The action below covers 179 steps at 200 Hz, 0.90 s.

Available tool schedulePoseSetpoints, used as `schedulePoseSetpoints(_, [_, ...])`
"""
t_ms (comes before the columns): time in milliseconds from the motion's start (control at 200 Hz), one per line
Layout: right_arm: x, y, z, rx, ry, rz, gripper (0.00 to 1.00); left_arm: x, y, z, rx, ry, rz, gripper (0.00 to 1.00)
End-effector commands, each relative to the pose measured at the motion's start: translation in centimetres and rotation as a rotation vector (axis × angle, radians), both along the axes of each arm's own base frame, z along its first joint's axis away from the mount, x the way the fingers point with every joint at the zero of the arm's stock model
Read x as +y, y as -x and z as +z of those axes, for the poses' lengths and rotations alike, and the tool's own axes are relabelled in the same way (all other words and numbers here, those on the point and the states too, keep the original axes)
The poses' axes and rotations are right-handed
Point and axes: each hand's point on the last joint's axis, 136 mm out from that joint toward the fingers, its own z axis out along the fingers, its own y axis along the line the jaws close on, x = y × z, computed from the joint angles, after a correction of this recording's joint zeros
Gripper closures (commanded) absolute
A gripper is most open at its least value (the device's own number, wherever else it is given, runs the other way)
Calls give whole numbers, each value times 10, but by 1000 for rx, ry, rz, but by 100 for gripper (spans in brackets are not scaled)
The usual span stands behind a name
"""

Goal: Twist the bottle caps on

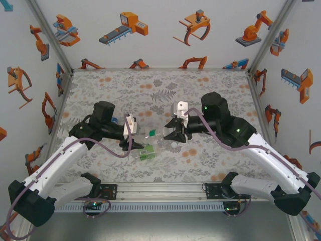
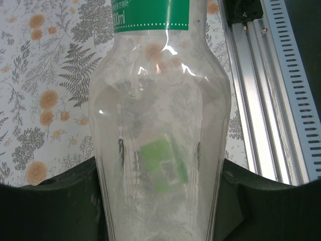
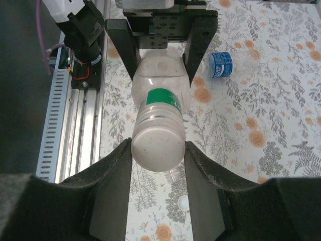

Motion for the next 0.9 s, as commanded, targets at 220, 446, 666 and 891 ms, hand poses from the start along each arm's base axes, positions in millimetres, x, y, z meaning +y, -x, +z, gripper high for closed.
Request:
schedulePoseSetpoints(220, [7, 6, -9, 47, -13, 52, 100, -8, 10, 27, -42, 110, -83, 100])
schedulePoseSetpoints(446, [9, 3, -12, 54, -14, 43, 100, -11, 8, 31, -40, 131, -89, 100])
schedulePoseSetpoints(666, [2, -1, -15, 32, -8, -8, 100, -10, 11, 30, -34, 135, -92, 100])
schedulePoseSetpoints(891, [-3, 1, -10, 24, -45, -32, 100, -9, 12, 28, -27, 133, -89, 100])
